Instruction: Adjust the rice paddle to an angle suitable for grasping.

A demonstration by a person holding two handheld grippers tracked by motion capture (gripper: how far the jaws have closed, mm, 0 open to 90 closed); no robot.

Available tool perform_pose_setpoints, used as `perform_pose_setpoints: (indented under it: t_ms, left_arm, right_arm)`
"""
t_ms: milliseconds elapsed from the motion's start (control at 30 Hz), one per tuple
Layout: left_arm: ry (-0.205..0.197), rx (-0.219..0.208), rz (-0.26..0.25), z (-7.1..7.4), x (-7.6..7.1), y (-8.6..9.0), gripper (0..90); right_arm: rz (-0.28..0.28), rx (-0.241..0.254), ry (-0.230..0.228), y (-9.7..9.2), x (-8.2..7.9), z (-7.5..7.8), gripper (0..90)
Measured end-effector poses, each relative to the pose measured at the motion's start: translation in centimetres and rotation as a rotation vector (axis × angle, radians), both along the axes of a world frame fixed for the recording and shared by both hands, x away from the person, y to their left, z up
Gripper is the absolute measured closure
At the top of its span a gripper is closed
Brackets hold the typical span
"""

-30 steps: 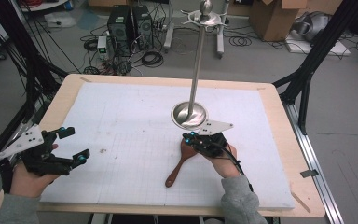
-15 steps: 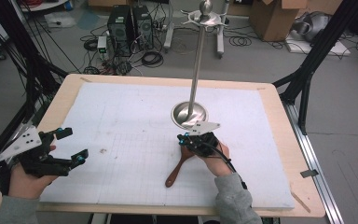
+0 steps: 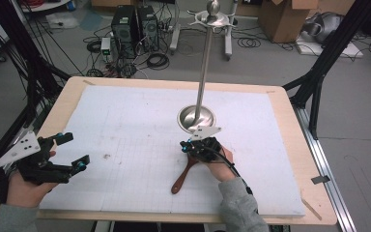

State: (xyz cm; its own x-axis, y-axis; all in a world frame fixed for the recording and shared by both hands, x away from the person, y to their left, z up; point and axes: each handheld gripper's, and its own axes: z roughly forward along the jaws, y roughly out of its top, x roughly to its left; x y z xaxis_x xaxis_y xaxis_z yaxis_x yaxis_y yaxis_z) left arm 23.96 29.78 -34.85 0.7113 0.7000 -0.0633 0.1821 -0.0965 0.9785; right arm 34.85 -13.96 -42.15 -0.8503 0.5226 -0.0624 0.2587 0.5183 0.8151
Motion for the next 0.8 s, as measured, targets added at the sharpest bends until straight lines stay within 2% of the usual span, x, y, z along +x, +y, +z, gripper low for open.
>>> perform_pose_setpoints:
  t_ms: [300, 500, 533, 800]
  left_arm:
    - [0.009, 0.000, 0.003, -0.1, -0.1, 0.1, 2.8]
    - [0.004, -0.003, -0.009, 0.0, -0.3, -0.1, 2.8]
    - [0.003, -0.002, -0.010, 0.0, -0.3, -0.1, 2.7]
    - [0.014, -0.004, 0.005, -0.2, -0.3, 0.2, 2.8]
  right_arm:
    - [0.013, -0.028, 0.033, 0.7, 0.4, -0.7, 89.3]
    - [0.016, -0.031, 0.035, 0.9, 0.6, -1.0, 89.3]
    - [0.016, -0.032, 0.024, 1.1, 0.5, -0.9, 89.3]
    - [0.029, -0.053, 0.018, 1.8, 0.6, -1.2, 89.4]
